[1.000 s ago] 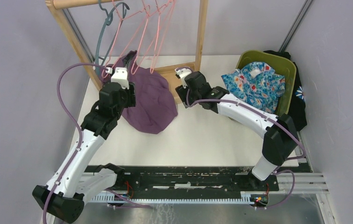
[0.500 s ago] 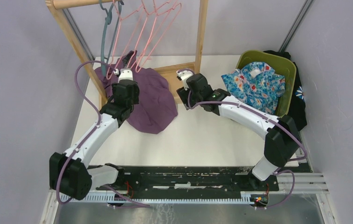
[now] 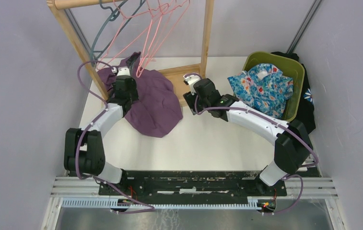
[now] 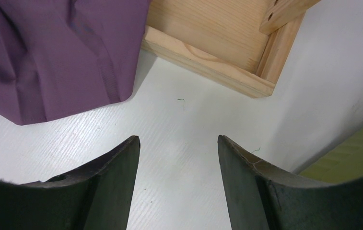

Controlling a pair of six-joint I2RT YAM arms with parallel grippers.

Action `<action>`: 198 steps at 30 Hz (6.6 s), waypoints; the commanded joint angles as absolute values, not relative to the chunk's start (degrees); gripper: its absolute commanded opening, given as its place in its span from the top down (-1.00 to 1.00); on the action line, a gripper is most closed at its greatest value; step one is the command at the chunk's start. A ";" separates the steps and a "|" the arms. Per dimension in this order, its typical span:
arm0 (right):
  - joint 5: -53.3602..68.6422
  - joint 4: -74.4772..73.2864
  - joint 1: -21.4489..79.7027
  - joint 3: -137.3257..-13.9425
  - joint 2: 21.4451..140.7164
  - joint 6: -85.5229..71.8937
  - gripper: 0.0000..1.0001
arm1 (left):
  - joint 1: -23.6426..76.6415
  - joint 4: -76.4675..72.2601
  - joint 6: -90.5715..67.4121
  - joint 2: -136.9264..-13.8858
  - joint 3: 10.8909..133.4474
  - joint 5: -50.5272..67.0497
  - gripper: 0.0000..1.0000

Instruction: Remove the skirt from the hanger

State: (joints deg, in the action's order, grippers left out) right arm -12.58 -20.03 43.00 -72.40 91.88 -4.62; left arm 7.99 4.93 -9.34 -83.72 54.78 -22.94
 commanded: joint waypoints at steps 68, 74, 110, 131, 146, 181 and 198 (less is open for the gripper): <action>-2.12 5.97 53.16 -72.32 92.23 12.25 -0.40 | 37.46 25.64 -8.44 -51.29 66.63 -2.14 0.94; 0.70 5.47 53.42 -77.31 98.50 10.36 -0.20 | 37.46 25.96 -8.90 -49.70 66.40 -1.55 0.94; -35.96 -13.10 21.50 -103.70 78.91 10.92 0.98 | 37.35 11.41 -11.98 -66.94 57.57 -16.79 -0.04; -44.44 -15.19 -11.82 -120.89 90.82 12.03 0.99 | 37.35 16.70 -11.25 -57.84 52.21 -15.87 -0.05; -37.22 -22.03 -15.78 -119.15 96.82 3.83 0.98 | 37.36 16.82 -11.65 -61.27 52.41 -13.93 -0.05; -10.91 -6.92 8.65 -58.89 88.26 -22.52 0.48 | 37.36 15.03 -8.57 -62.64 52.86 -13.78 -0.28; -8.28 -12.49 10.37 -66.90 72.14 -1.76 -0.16 | 37.36 8.75 -8.84 -64.52 52.22 -15.66 -0.75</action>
